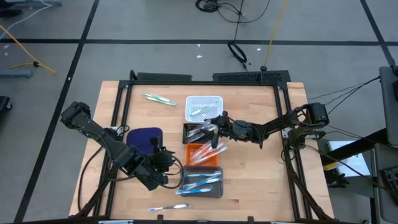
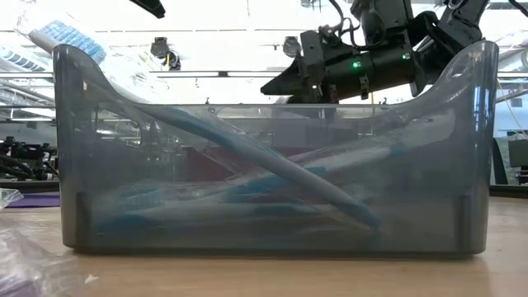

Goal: Pick & Place Toothbrushes
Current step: Put the top violet toothbrush into the black bin, then put the bottom green toothbrush into the white bin

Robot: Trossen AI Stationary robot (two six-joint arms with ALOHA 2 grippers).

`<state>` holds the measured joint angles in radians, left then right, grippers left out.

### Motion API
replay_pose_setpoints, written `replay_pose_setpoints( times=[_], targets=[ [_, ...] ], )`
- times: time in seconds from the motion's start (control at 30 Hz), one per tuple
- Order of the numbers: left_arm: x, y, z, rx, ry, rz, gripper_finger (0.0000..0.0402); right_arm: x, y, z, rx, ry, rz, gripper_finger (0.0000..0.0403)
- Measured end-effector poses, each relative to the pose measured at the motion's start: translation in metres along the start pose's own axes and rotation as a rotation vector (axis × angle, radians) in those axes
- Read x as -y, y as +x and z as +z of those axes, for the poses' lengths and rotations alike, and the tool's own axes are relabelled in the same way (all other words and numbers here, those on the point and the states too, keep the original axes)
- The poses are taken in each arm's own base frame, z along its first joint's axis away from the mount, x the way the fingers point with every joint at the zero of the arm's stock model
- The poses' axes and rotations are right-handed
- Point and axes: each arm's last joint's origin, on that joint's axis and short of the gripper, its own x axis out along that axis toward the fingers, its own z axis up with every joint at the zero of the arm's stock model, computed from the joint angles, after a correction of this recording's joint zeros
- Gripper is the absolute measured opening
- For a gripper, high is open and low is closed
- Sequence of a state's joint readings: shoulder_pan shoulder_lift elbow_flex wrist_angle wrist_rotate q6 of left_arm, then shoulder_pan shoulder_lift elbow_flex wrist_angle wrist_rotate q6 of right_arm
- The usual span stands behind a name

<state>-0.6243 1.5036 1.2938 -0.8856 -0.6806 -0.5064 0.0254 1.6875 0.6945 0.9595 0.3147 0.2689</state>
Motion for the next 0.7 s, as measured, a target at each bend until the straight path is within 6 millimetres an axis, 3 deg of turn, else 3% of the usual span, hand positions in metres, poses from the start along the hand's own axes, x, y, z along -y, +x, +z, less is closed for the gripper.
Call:
replay_pose_setpoints(
  times=[0.3, 0.7],
  targets=[
    [0.000, 0.000, 0.000, -0.006, 0.000, -0.007, 0.0131, 0.007, -0.002, 0.010, 0.043, -0.060, -0.097, 0.0246],
    [0.002, 0.000, -0.002, -0.046, -0.026, -0.067, 0.0131, 0.001, -0.022, 0.039, 0.026, -0.094, -0.080, 0.0227]
  ],
)
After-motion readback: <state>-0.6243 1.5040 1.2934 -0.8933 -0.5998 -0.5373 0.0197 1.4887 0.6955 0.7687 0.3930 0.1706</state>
